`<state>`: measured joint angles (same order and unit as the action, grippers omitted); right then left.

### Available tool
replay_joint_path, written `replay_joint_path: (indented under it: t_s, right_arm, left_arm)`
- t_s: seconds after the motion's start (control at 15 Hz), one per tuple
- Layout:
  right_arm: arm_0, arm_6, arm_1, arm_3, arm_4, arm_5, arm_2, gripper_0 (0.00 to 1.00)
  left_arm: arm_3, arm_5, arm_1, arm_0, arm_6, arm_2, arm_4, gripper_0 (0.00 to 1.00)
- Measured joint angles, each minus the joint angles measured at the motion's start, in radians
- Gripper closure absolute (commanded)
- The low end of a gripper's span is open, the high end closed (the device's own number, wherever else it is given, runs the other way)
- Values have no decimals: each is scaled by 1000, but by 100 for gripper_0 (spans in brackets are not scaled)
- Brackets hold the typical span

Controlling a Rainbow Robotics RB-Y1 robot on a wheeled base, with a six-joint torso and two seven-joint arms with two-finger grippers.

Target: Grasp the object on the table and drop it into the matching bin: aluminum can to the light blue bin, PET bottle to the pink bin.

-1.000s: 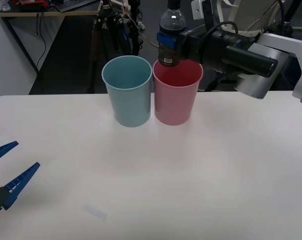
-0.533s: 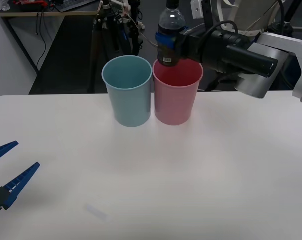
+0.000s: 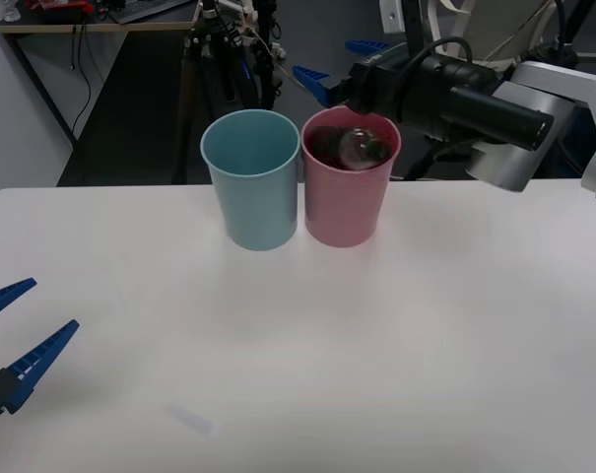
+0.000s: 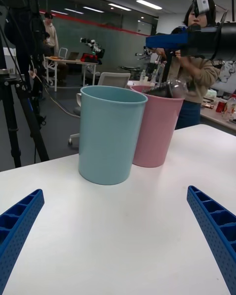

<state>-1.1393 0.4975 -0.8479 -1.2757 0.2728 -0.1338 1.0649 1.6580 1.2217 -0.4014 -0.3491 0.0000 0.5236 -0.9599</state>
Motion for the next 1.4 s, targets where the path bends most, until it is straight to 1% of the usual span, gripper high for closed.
replay_joint_path:
  t_s: [0.33,0.87,1.07,1.27,1.4]
  right_arm:
    - [1,3,-6,-7,3,-1,-3,0]
    - [7,10,-38,-34,17,-4,-2,0]
    - [59,21,-89,-109,24,-3,-40,0]
    - [129,24,-167,-221,16,-3,-97,0]
    - [199,24,-217,-292,8,-3,-156,0]
  left_arm:
    - [0,0,0,0,0,0,0,0]
    - [0,0,0,0,0,0,0,0]
    - [0,0,0,0,0,0,0,0]
    - [0,0,0,0,0,0,0,0]
    - [0,0,0,0,0,0,0,0]
